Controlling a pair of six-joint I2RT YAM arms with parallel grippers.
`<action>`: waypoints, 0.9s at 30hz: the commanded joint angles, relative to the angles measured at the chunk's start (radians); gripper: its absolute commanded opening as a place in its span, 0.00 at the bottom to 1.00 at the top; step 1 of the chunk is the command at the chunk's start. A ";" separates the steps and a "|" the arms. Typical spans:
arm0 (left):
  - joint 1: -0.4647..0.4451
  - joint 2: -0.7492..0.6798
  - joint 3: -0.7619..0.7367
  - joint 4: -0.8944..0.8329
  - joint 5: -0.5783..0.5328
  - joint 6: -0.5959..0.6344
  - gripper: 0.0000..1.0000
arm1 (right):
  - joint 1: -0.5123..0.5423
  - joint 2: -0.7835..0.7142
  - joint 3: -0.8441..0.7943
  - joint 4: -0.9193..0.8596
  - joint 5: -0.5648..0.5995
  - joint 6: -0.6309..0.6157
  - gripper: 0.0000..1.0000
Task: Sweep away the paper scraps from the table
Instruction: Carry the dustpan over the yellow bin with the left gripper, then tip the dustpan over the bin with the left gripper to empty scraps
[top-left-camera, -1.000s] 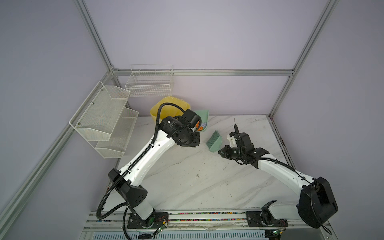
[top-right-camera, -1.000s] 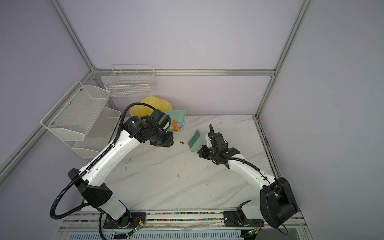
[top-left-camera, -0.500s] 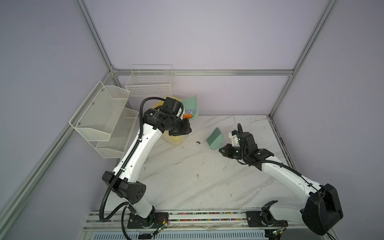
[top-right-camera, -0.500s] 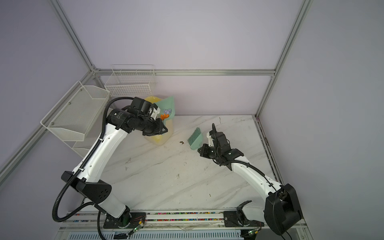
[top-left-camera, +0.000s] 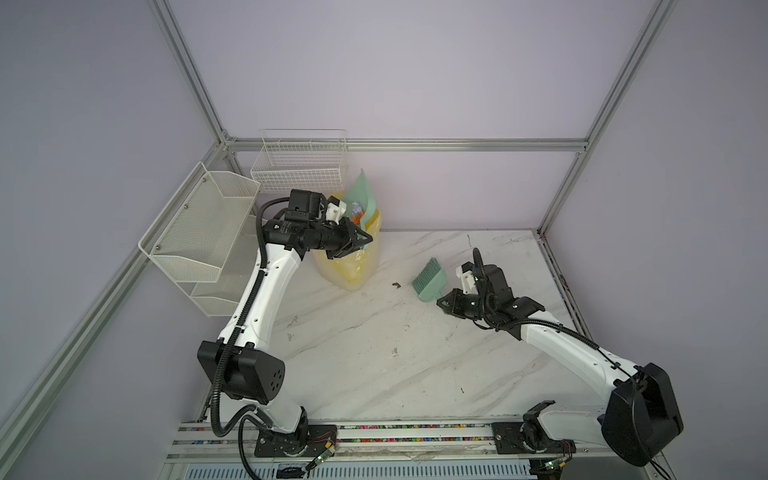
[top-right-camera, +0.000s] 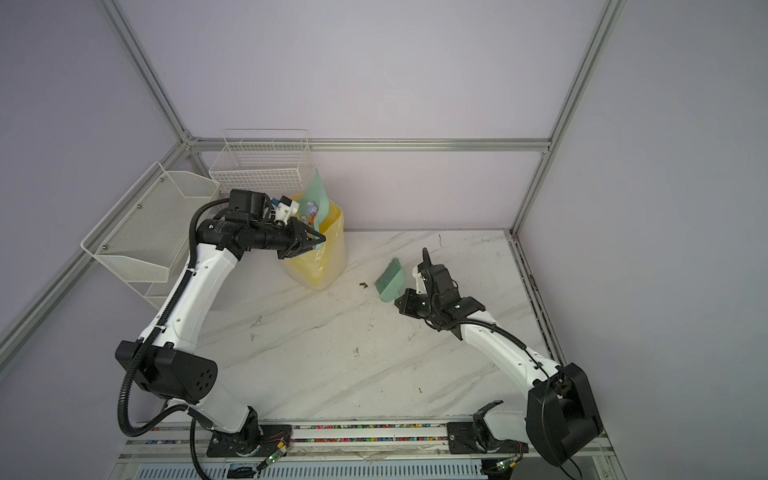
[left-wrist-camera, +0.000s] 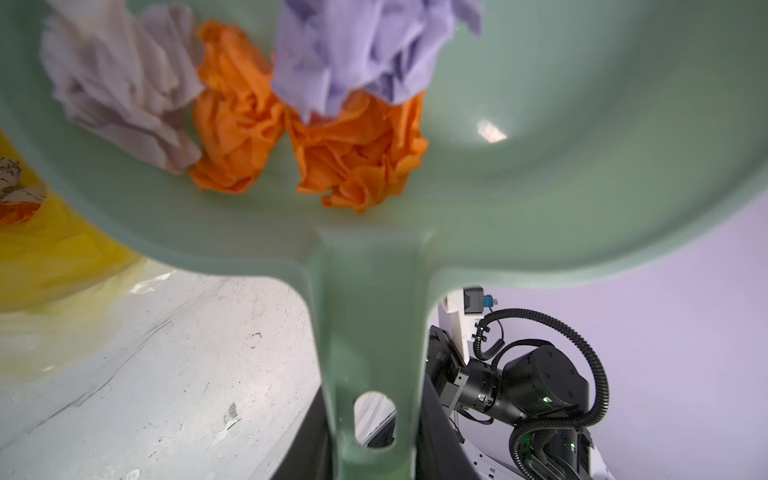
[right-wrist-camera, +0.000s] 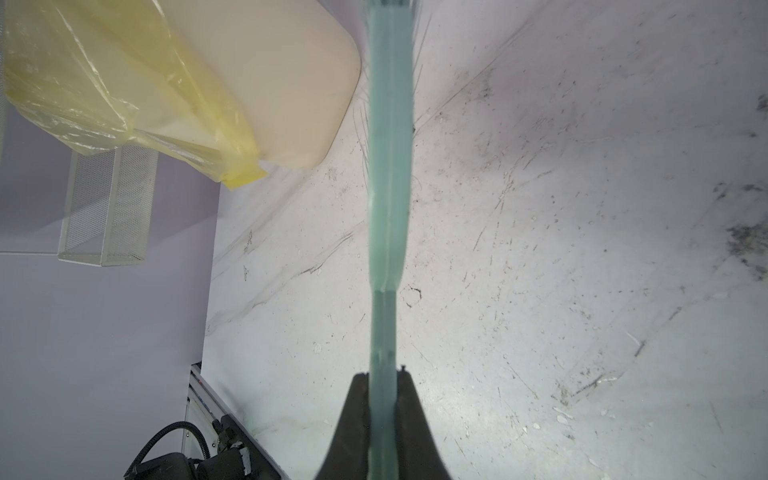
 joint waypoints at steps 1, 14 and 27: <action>0.028 -0.032 -0.046 0.133 0.129 -0.051 0.00 | -0.005 0.011 0.017 0.023 -0.003 0.007 0.00; 0.094 -0.048 -0.206 0.363 0.319 -0.200 0.00 | -0.004 0.032 0.033 0.022 -0.007 0.002 0.00; 0.151 -0.100 -0.412 0.811 0.483 -0.506 0.00 | -0.005 0.028 0.034 0.025 -0.010 0.007 0.00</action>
